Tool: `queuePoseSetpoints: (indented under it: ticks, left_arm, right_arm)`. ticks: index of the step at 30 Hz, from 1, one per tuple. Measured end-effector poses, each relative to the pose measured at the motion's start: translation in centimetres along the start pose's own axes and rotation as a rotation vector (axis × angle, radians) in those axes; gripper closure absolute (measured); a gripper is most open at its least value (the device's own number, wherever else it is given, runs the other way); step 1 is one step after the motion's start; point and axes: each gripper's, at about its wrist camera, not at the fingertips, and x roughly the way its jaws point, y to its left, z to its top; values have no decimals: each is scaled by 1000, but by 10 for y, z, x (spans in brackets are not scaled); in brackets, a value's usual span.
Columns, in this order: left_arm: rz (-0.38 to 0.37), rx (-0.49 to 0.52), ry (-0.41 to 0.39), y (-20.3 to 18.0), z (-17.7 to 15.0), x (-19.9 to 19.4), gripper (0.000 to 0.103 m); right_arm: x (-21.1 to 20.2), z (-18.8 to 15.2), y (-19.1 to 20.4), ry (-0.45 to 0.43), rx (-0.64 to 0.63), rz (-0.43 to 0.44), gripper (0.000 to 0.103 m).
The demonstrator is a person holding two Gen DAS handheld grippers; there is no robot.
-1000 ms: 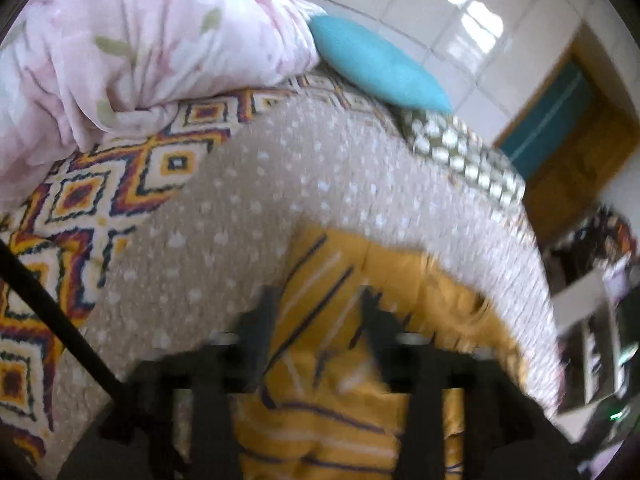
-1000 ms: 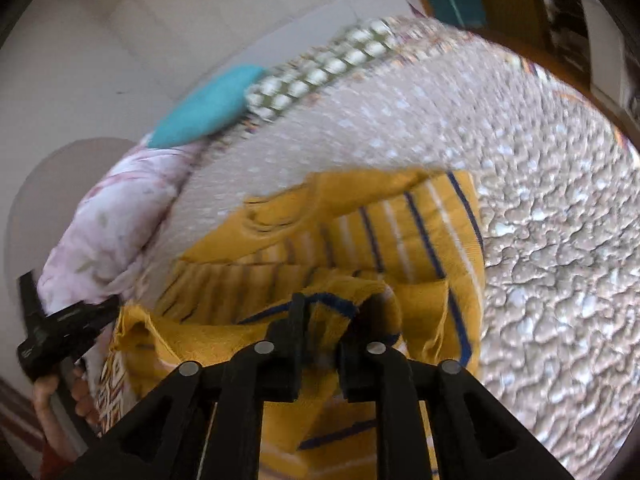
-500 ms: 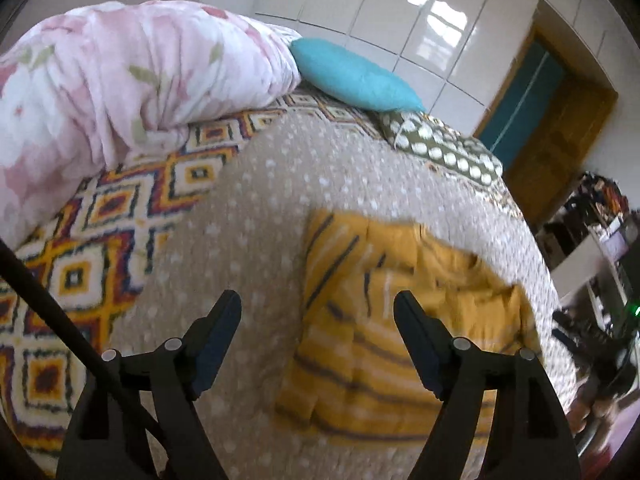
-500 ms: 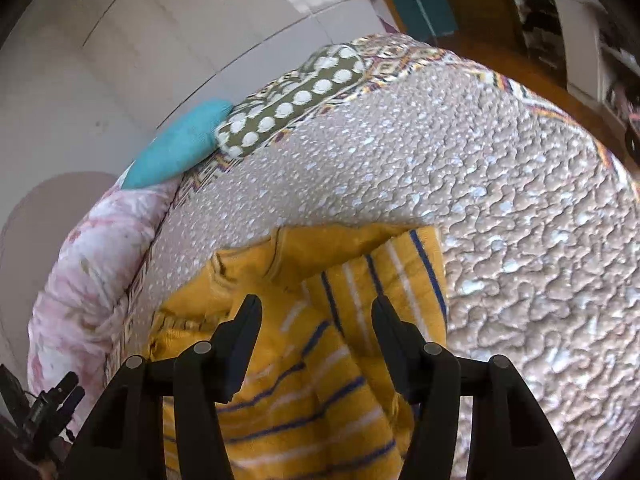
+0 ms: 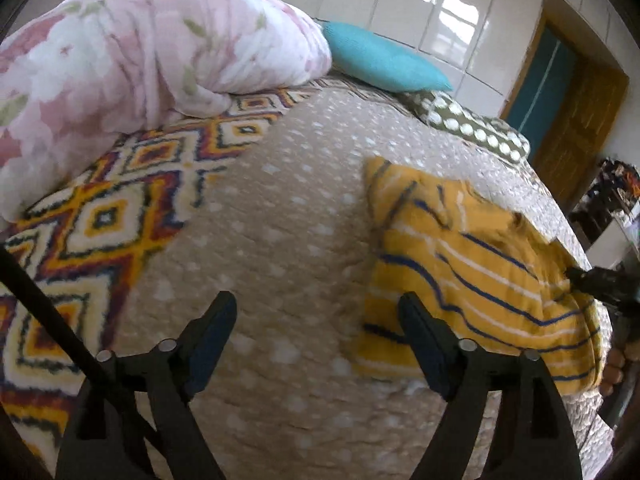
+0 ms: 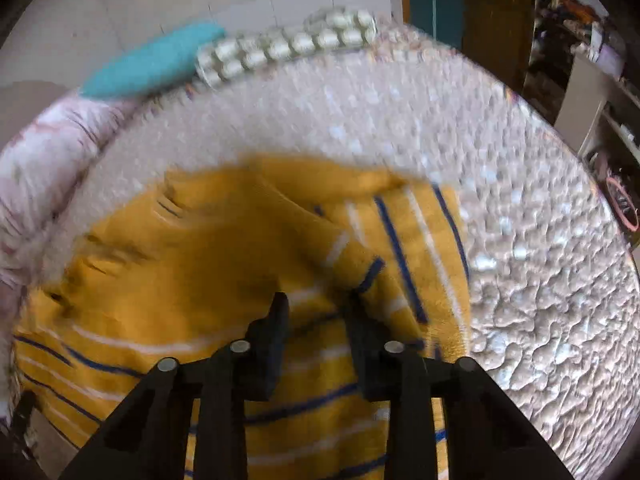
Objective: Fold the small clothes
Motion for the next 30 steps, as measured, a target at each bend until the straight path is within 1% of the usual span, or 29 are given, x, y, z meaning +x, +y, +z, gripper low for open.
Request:
queuePoseSetpoints:
  ticks: [3, 5, 7, 9, 11, 15, 16, 17, 18, 19, 20, 22, 23, 24, 25, 26, 28, 30]
  left_arm:
    - [32, -22, -47, 20, 2, -7, 21]
    - [27, -31, -62, 29, 3, -11, 21]
    - [5, -17, -76, 36, 4, -17, 21]
    - [1, -6, -105, 42, 5, -23, 21]
    - [18, 2, -120, 46, 4, -25, 20]
    - [2, -7, -82, 57, 2, -19, 20]
    - [-7, -19, -65, 61, 3, -16, 20]
    - [-17, -34, -56, 65, 3, -14, 20]
    - [-25, -62, -47, 72, 4, -14, 20]
    - [-32, -80, -41, 76, 5, -13, 20]
    - [-46, -102, -33, 80, 6, -13, 20]
    - [-83, -148, -12, 90, 8, -14, 20]
    - [-86, -170, -8, 94, 9, -15, 20]
    - [-75, -190, -8, 99, 10, -17, 20]
    - [-61, -207, -11, 103, 11, -18, 20]
    - [-55, -220, -15, 106, 12, -20, 20]
    - [-44, -243, -27, 112, 13, -23, 20]
    - [-25, -254, -35, 115, 12, -28, 20]
  right_arm:
    - [-12, -4, 58, 5, -114, 138, 71]
    - [-10, -11, 103, 41, -202, 230, 72]
    - [1, -19, 142, 76, -287, 277, 72]
    - [19, -28, 184, 106, -385, 245, 72]
    - [41, -27, 213, 111, -443, 181, 72]
    - [87, 0, 250, 122, -453, 89, 72]
    - [95, 4, 256, 138, -460, 66, 72]
    - [103, 7, 264, 155, -484, 23, 72]
    - [106, 6, 273, 149, -498, 6, 72]
    - [99, 7, 278, 129, -507, 8, 72]
    - [88, 10, 277, 97, -497, 45, 71]
    - [61, 9, 268, 61, -454, 115, 70]
    - [41, 2, 262, 44, -441, 160, 70]
    - [27, -6, 258, 35, -451, 193, 70]
    - [12, -16, 258, 28, -483, 221, 70]
    - [-5, -33, 259, 22, -545, 244, 70]
    - [-26, -64, 264, 16, -660, 265, 70]
    - [-40, -102, 269, 18, -803, 277, 70]
